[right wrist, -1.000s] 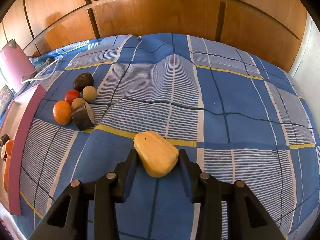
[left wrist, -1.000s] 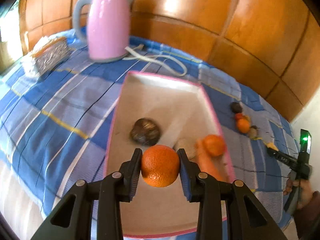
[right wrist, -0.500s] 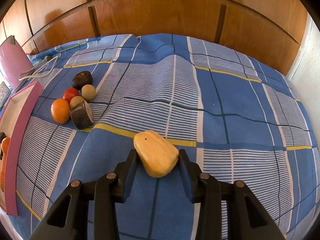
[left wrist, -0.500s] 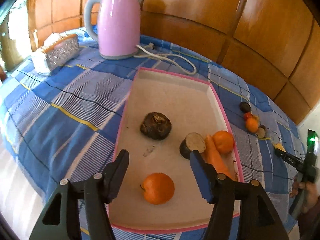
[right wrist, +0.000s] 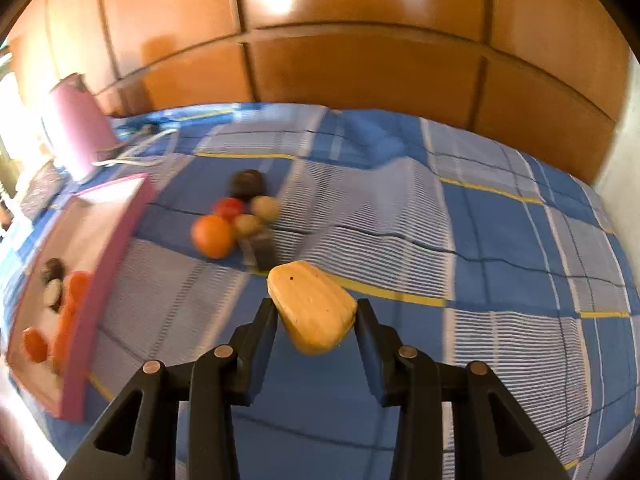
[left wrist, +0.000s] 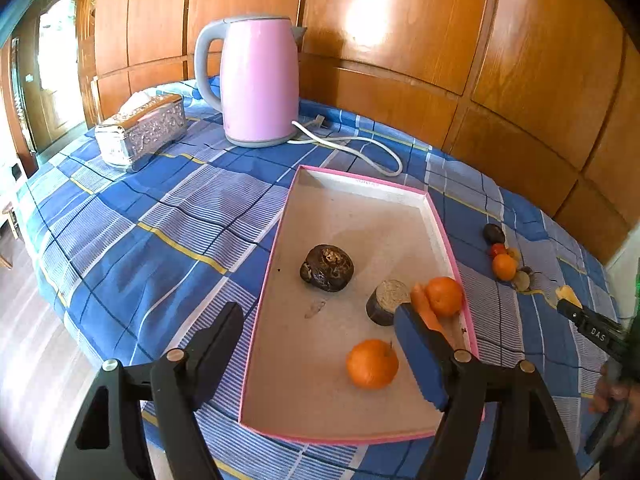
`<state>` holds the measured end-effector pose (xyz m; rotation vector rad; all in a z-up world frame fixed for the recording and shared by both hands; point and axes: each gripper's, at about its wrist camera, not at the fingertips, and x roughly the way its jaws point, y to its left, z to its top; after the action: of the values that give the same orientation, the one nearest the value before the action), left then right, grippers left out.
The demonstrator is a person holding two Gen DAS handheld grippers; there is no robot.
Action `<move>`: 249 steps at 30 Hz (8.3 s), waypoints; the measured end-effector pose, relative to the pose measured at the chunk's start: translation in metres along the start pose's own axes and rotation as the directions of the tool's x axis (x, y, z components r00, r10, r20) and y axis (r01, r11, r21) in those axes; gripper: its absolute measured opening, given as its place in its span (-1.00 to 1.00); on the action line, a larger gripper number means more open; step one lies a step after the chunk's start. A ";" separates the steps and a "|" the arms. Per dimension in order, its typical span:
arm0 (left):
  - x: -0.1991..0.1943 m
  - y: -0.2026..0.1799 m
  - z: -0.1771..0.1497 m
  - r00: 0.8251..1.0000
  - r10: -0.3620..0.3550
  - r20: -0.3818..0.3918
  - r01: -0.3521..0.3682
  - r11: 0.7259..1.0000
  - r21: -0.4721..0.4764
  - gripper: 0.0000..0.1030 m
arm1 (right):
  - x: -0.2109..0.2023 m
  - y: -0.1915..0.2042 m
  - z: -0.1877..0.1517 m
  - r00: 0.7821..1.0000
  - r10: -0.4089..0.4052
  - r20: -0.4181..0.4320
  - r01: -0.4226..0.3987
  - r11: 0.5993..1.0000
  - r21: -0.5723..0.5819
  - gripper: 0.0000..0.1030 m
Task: Organize fruits
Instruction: 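Carry the yellow chunk into the tray and open the right gripper, then move both grippers back to the fruit cluster beside the tray, then grasp another orange with the left gripper while the right gripper grasps a small beige ball, then place the orange in the tray with the left gripper while the right gripper drops the beige ball in, then grasp the red tomato with the left gripper while the right gripper grasps the dark root slice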
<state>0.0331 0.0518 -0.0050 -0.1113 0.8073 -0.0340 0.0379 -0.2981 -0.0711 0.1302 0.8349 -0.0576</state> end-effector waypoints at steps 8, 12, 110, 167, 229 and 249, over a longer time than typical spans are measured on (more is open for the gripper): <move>-0.012 0.010 -0.005 1.000 0.003 0.014 -0.003 1.000 -0.023 0.56 | -0.026 0.072 -0.001 0.982 0.189 -0.005 -0.188 0.972 -0.139 -0.23; -0.016 0.022 -0.007 1.000 0.010 0.021 -0.009 0.998 -0.059 0.69 | -0.034 0.110 -0.005 0.963 0.266 -0.032 -0.267 0.943 -0.199 -0.23; 0.134 -0.232 0.030 0.919 -0.282 -0.275 0.357 0.892 0.276 0.09 | 0.001 -0.023 0.001 0.998 0.053 0.019 -0.054 0.997 0.052 -0.27; 0.078 -0.148 0.030 0.962 -0.248 -0.116 0.267 0.944 0.194 -0.28 | 0.076 -0.013 0.070 0.989 0.141 -0.042 -0.133 0.979 0.151 -0.58; 0.011 0.019 0.002 1.000 0.004 0.007 -0.004 0.998 -0.057 0.44 | 0.008 0.187 0.030 0.932 0.355 -0.077 -0.363 0.901 -0.237 -0.58; 0.009 0.016 0.005 0.999 -0.033 0.007 0.033 0.997 -0.067 0.48 | 0.018 0.182 0.022 0.940 0.331 -0.082 -0.340 0.919 -0.198 -0.41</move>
<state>0.0424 0.0671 -0.0097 -0.1885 0.8006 -0.0376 0.0851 -0.1205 -0.0532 0.0745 0.8503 0.3585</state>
